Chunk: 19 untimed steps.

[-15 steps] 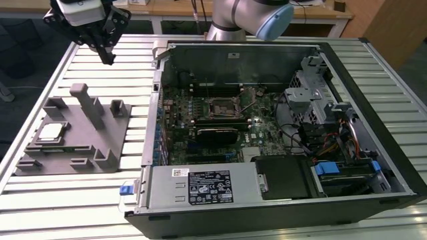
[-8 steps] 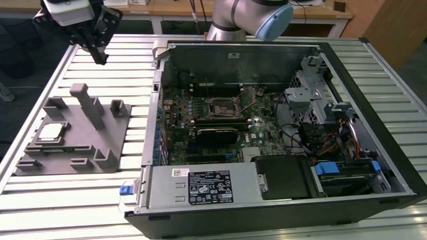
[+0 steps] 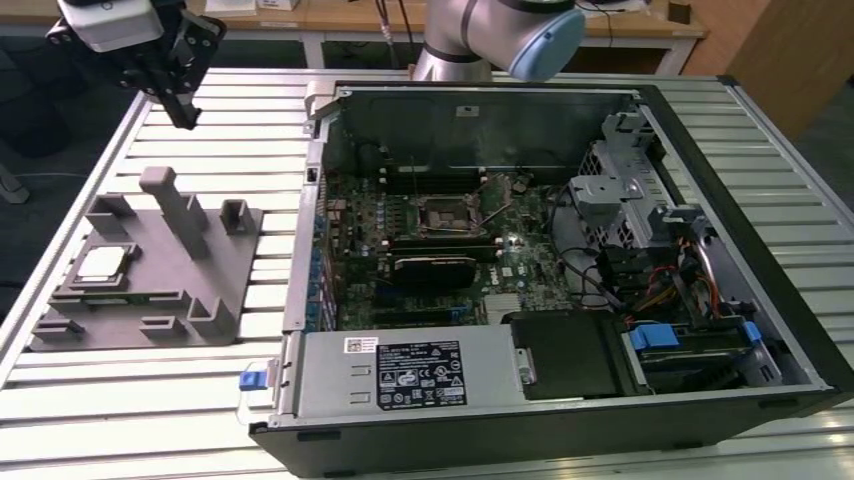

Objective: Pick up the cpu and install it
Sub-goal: 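Reach for the cpu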

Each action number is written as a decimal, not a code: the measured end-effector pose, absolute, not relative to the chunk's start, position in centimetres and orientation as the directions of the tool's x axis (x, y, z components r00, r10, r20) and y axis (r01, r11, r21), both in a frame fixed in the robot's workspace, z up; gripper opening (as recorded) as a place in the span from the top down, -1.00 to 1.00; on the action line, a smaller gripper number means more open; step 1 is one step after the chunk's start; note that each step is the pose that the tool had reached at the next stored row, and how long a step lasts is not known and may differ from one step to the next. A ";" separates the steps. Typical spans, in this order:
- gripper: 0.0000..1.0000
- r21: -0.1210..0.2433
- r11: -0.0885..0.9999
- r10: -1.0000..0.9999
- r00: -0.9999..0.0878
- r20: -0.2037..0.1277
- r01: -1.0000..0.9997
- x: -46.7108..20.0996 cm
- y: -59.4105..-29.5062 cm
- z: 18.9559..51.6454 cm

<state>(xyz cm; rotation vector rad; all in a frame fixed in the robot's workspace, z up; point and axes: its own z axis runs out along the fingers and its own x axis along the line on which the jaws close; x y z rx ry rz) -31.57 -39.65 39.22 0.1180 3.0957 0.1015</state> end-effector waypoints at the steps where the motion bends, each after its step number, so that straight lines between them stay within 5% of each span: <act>1: 0.79 0.067 0.995 0.077 -0.996 -0.040 0.075 -31.8 -39.6 39.2; 19: 0.79 0.070 0.995 0.077 -0.996 -0.049 0.074 -36.4 -39.6 39.2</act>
